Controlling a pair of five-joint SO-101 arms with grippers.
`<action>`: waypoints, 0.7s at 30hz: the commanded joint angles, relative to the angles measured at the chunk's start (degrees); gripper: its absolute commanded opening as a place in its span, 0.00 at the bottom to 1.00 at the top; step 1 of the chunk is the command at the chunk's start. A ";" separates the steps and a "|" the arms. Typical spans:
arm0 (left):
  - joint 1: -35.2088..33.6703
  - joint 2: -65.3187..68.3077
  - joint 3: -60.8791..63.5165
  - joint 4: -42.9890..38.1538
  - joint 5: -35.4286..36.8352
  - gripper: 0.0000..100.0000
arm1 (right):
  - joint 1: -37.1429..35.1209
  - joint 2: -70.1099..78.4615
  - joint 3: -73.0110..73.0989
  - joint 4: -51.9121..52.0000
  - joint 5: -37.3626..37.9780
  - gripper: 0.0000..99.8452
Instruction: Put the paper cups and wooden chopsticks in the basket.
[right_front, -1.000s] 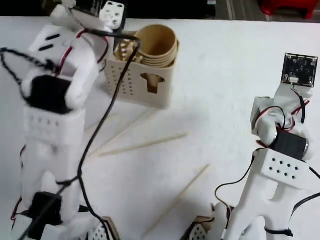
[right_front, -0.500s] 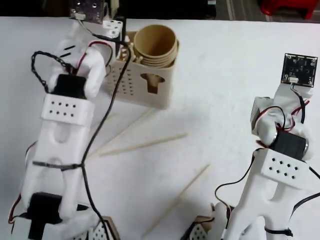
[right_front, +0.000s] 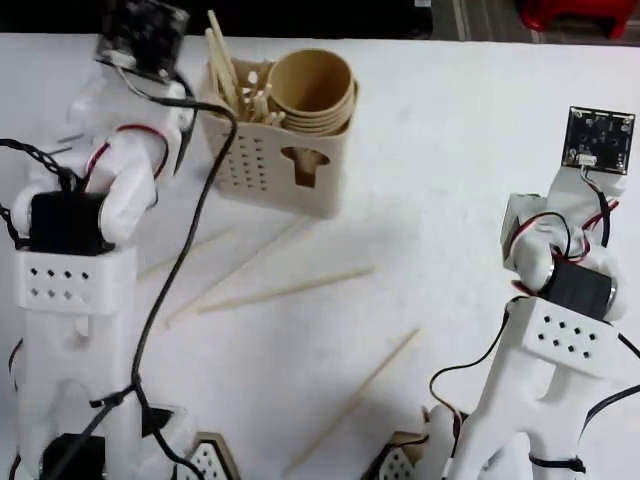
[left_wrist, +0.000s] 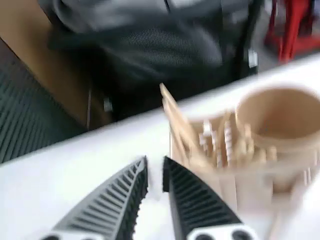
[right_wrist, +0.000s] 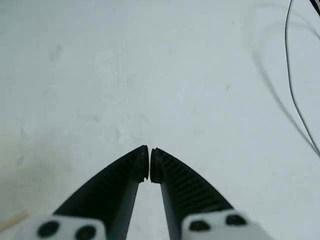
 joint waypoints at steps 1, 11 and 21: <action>-0.92 -2.07 -2.29 12.48 -6.68 0.06 | 0.04 -1.36 -0.18 -0.92 -0.18 0.02; -0.92 -2.07 16.35 18.73 -18.99 0.21 | 0.04 -1.36 -0.18 -0.92 -0.18 0.02; -3.74 1.89 31.30 8.44 -26.73 0.17 | -1.45 -1.36 1.14 -1.89 -0.09 0.02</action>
